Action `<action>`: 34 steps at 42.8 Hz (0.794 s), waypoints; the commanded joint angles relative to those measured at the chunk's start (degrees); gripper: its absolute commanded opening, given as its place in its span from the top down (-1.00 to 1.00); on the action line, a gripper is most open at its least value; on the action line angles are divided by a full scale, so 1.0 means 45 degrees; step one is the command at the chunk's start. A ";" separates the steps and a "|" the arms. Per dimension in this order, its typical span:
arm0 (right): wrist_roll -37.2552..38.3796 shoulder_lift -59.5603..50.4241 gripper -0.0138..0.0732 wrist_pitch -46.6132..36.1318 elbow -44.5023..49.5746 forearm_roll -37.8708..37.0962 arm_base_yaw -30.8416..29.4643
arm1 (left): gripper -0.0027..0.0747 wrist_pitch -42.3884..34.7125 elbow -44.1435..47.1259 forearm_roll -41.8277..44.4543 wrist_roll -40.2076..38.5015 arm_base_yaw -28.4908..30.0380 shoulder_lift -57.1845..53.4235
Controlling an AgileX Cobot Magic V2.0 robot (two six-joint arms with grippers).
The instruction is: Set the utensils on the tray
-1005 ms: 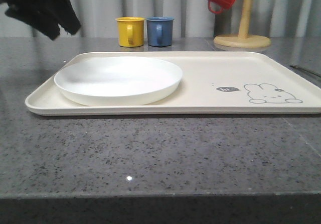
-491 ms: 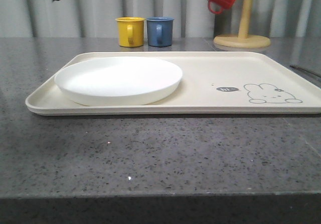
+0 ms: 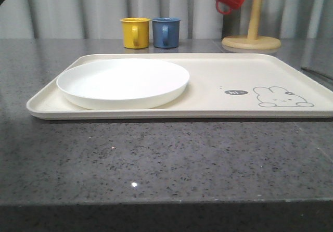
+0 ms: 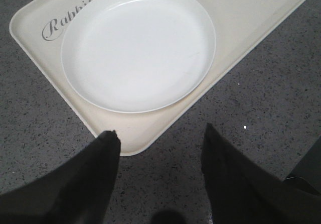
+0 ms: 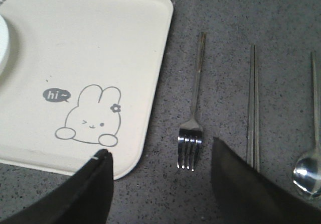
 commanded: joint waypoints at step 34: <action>0.0283 0.8964 -0.36 0.4221 -0.6945 -0.0830 -0.0615 | -0.02 -0.1069 -0.0324 0.0014 -0.0162 -0.0103 -0.0184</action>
